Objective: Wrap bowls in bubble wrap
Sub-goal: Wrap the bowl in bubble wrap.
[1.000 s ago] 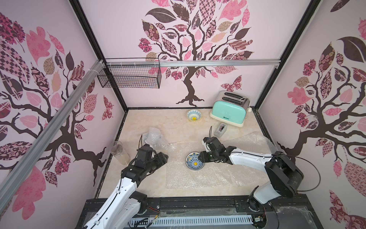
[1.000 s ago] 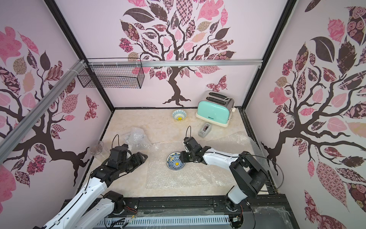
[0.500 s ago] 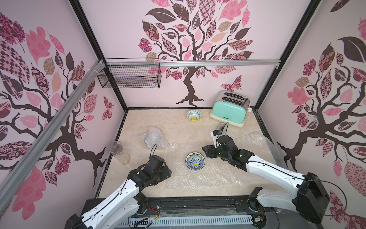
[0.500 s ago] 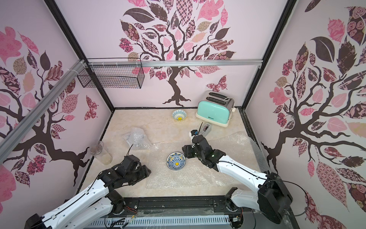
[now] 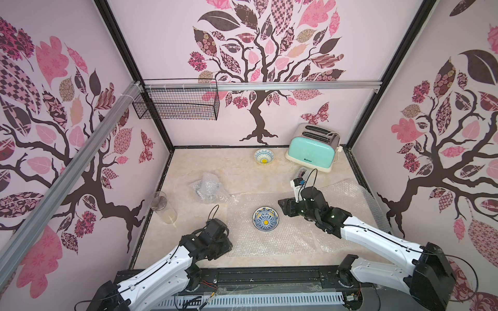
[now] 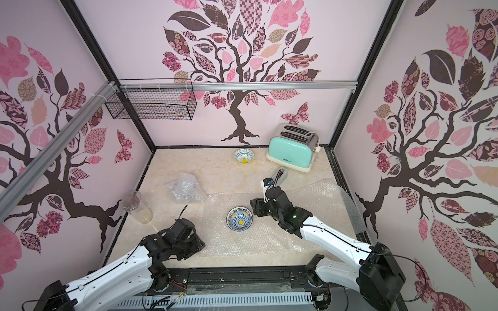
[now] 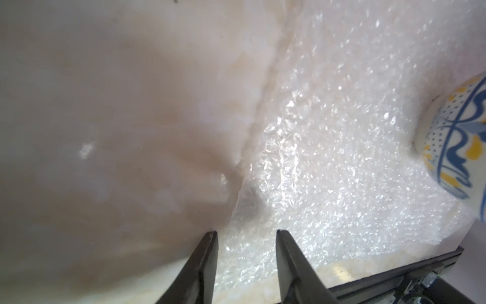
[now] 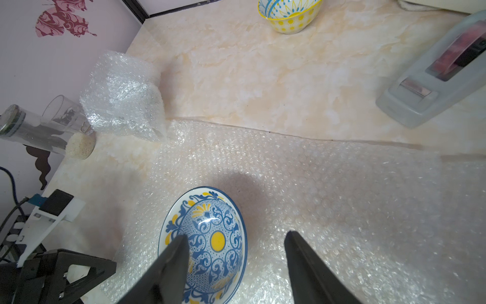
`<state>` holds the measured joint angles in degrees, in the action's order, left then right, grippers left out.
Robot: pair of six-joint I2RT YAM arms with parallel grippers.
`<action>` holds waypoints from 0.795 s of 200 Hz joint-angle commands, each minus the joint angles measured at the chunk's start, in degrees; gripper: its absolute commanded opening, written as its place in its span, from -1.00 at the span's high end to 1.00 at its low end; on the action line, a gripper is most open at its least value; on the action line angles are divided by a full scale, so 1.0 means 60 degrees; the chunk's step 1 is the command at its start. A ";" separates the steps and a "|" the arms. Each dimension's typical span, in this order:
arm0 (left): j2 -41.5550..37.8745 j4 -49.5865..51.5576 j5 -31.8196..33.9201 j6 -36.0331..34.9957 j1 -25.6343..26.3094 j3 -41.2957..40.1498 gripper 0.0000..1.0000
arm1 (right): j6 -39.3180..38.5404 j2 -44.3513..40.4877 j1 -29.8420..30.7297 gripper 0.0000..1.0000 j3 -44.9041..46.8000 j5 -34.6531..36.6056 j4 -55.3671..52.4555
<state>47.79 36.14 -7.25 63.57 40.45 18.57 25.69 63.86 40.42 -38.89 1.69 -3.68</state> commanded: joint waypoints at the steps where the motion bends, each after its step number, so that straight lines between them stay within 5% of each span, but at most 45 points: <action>1: 0.0413 -0.0688 -0.0263 -0.0139 0.0027 -0.0026 0.49 | -0.0034 -0.0182 0.0019 -0.26 0.0059 0.0144 0.0057; 27: 0.0575 -0.0724 -0.0058 -0.0490 0.0027 0.0399 1.00 | -0.0034 -0.0198 0.0020 -0.26 0.0110 0.0113 0.0101; 57: 0.0560 -0.0428 0.0094 -0.0931 0.0028 0.1287 1.00 | -0.0093 -0.0199 0.0022 -0.24 0.0212 -0.0174 0.0334; 88: 0.0964 -0.1118 -0.0897 -0.1418 0.0025 0.2321 1.00 | -0.0173 -0.0059 0.0024 -0.22 0.0220 -0.0206 0.0331; 159: 0.4052 -0.1941 -0.1858 -0.2737 0.0020 0.5121 1.00 | -0.0389 0.0245 0.0035 -0.23 0.0340 -0.0837 0.0796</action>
<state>66.61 27.55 -15.73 51.40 40.51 45.15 25.06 65.10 40.42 -36.99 -0.08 -0.80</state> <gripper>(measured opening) 0.043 0.609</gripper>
